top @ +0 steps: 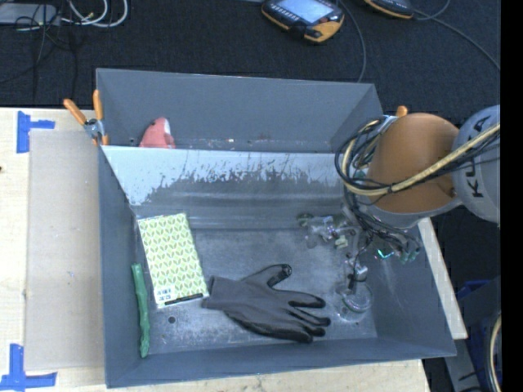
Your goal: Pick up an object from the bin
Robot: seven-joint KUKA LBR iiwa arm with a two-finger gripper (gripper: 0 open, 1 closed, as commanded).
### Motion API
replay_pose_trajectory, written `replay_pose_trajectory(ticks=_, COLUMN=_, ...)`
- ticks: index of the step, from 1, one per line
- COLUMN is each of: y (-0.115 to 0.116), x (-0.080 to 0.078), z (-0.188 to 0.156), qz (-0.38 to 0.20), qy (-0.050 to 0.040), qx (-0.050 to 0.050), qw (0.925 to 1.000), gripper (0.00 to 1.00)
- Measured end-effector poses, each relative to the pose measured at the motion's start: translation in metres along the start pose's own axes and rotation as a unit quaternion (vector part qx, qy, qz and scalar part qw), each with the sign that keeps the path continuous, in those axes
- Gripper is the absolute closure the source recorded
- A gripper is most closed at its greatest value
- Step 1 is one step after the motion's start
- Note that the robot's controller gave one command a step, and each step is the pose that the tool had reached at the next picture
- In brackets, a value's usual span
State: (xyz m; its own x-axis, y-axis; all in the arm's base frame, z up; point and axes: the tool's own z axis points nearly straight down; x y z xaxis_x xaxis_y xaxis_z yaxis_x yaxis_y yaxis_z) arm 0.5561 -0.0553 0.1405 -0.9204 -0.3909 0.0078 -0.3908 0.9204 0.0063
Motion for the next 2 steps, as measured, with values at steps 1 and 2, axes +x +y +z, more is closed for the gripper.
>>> replay_pose_trajectory(ticks=1, y=0.035, x=0.028, z=0.050, qz=0.030, qy=-0.0044, qx=0.003, qw=0.9995, gripper=0.00)
replay_pose_trajectory(ticks=2, y=0.050, x=0.037, z=0.079, qz=0.005, qy=0.0009, qx=0.000, qw=1.0000, gripper=0.00)
